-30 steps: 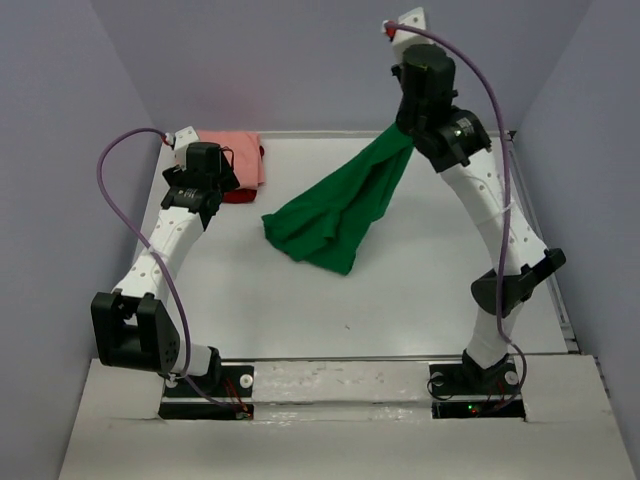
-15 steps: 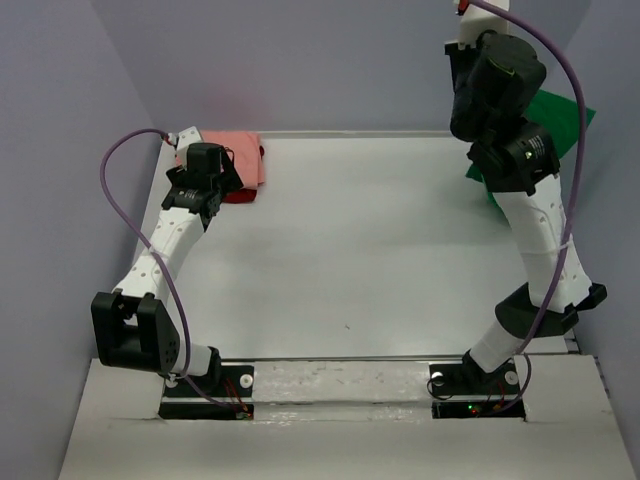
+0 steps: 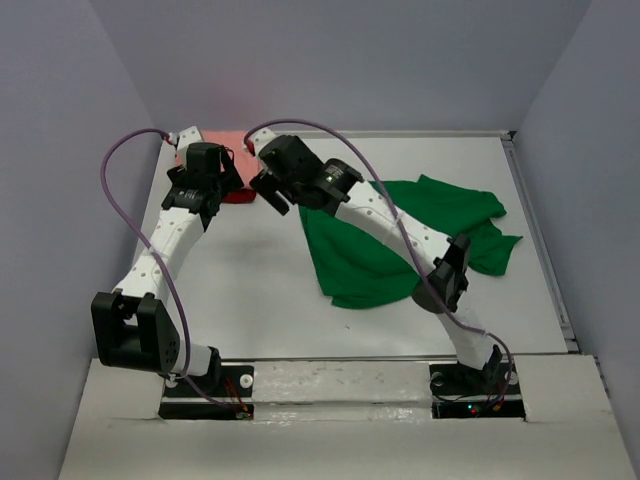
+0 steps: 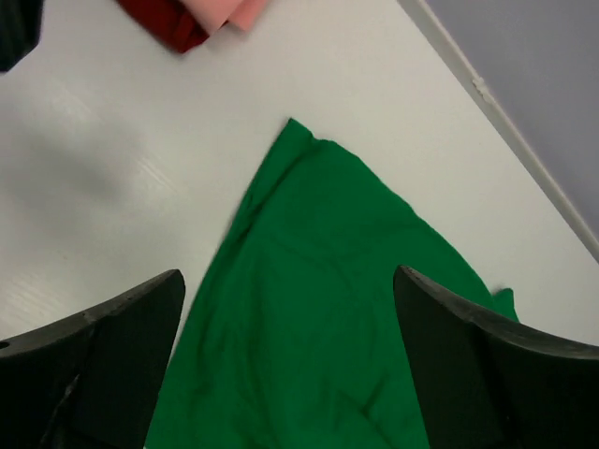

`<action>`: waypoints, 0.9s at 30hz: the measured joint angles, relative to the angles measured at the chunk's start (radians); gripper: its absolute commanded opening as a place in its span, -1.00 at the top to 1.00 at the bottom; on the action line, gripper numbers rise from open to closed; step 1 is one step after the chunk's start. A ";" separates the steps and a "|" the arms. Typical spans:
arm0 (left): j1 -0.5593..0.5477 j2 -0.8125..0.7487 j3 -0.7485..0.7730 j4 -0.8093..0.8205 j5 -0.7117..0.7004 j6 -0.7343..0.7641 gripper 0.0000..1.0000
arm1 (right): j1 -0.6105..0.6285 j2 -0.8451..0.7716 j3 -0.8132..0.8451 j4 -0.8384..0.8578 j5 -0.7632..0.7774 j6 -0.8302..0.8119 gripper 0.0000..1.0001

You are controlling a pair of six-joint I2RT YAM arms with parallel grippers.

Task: Fold and stack the t-shirts
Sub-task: Move the tshirt to the center of the board

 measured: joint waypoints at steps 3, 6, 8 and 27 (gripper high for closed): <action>0.000 0.000 0.000 0.000 -0.003 0.000 -0.88 | 0.038 -0.005 -0.030 -0.025 0.021 -0.006 -0.92; 0.000 0.000 -0.001 0.002 -0.003 0.004 -0.87 | 0.013 -0.078 -0.045 -0.016 0.079 -0.017 -0.62; 0.000 0.000 -0.002 0.005 0.006 0.010 -0.86 | -0.057 -0.163 -0.074 -0.002 0.112 -0.016 -0.06; -0.561 0.013 0.001 -0.014 0.082 -0.010 1.00 | -0.713 -0.664 -0.972 0.197 -0.136 0.357 1.00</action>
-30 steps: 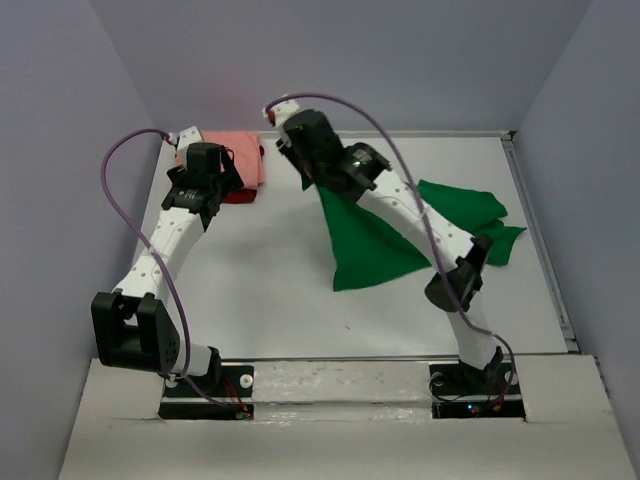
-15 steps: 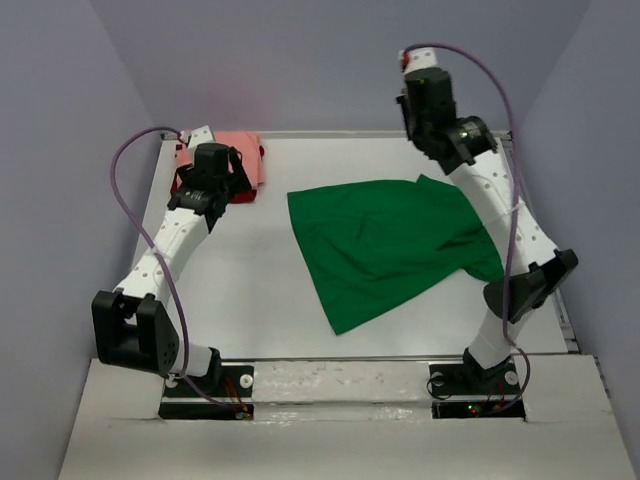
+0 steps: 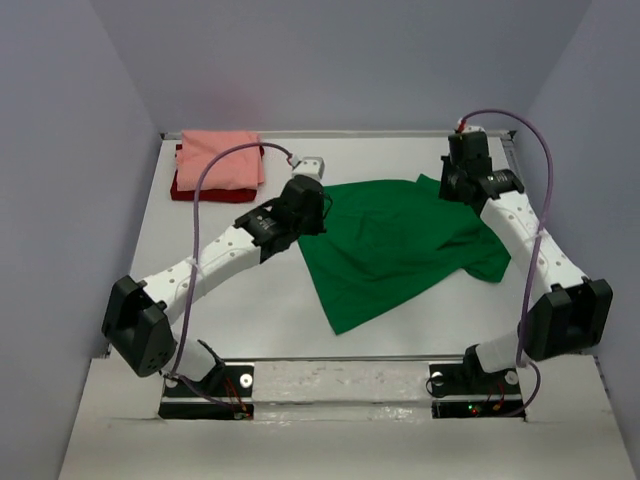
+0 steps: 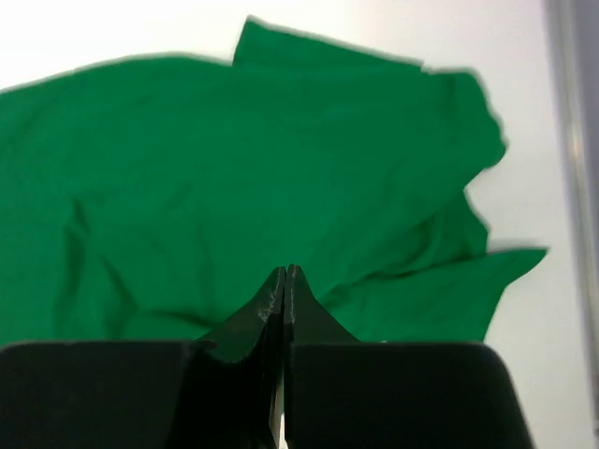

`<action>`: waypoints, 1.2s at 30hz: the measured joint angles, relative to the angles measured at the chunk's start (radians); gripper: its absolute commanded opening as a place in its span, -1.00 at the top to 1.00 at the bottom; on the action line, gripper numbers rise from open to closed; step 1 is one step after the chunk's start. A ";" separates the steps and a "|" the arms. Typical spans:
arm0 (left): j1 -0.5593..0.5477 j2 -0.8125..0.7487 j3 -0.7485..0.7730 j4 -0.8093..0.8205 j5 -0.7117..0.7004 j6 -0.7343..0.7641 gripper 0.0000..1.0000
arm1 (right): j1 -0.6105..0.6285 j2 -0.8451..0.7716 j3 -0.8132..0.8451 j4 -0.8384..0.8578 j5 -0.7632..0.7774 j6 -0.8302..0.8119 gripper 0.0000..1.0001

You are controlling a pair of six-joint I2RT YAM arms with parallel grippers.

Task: Fold and stack the t-shirts
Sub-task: Move the tshirt to the center of the board

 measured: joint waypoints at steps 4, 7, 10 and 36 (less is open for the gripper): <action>-0.126 0.115 -0.002 0.037 0.047 -0.041 1.00 | -0.002 -0.132 -0.232 0.076 -0.090 0.075 1.00; -0.179 0.271 0.004 0.042 0.082 -0.061 1.00 | -0.004 -0.124 -0.298 0.111 -0.135 0.095 1.00; -0.184 0.424 0.061 0.004 0.063 -0.065 1.00 | -0.008 -0.054 -0.304 0.151 -0.156 0.087 1.00; 0.012 0.686 0.316 -0.037 0.169 -0.085 1.00 | -0.036 0.183 0.196 0.097 -0.197 -0.029 1.00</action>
